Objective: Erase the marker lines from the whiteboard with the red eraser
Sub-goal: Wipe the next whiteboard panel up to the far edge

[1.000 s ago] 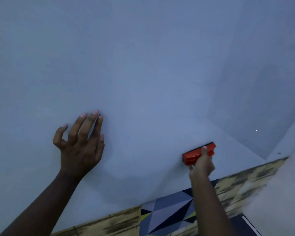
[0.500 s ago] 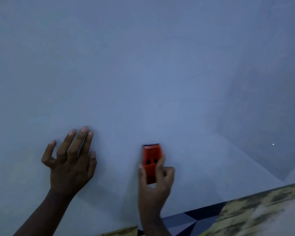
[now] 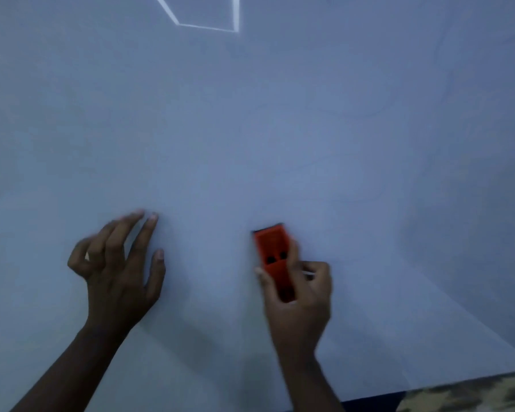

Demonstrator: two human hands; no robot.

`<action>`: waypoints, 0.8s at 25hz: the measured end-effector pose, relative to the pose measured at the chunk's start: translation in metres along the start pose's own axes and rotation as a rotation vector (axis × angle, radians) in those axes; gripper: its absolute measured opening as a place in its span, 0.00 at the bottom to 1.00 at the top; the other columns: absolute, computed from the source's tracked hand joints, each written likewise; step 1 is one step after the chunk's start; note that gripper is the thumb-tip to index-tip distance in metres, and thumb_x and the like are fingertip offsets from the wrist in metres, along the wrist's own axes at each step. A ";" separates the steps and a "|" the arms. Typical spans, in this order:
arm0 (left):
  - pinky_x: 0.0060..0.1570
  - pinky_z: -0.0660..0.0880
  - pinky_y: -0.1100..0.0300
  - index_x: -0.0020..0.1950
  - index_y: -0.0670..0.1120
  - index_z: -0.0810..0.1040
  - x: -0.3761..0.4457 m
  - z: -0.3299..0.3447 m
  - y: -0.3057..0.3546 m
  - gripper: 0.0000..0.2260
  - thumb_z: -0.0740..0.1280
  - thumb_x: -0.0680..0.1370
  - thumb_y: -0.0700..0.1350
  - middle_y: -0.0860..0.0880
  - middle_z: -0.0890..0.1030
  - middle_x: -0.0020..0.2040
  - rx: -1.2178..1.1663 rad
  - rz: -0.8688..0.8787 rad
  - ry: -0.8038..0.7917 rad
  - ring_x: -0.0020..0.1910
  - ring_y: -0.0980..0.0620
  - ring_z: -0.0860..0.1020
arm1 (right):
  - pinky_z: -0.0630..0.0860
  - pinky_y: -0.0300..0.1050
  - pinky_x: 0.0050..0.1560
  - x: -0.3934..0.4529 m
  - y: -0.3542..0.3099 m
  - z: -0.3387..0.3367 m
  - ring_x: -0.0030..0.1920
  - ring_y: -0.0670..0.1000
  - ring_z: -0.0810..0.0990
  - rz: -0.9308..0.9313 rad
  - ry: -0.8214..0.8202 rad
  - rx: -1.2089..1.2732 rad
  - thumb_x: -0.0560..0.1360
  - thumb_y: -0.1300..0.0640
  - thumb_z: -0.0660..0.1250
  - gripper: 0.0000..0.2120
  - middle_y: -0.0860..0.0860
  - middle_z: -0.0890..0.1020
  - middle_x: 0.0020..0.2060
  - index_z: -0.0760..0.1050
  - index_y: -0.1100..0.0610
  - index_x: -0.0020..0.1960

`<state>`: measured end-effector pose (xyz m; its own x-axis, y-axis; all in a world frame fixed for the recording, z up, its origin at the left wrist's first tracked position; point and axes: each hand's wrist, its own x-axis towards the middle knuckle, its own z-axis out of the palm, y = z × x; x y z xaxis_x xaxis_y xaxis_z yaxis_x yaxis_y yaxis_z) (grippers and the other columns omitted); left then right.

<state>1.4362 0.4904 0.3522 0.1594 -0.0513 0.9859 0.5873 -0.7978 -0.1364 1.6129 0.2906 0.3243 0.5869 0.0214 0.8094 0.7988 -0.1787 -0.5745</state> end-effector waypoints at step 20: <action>0.80 0.52 0.37 0.85 0.41 0.62 0.036 0.018 0.009 0.27 0.57 0.86 0.48 0.39 0.59 0.86 0.055 -0.040 0.000 0.86 0.40 0.56 | 0.78 0.54 0.39 0.050 -0.007 -0.006 0.39 0.56 0.75 -0.046 0.076 0.048 0.72 0.43 0.73 0.32 0.51 0.69 0.42 0.75 0.54 0.73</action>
<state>1.4613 0.4919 0.3849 0.1347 -0.0196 0.9907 0.6360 -0.7650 -0.1017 1.6361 0.2869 0.3698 0.5392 -0.0465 0.8409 0.8311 -0.1321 -0.5402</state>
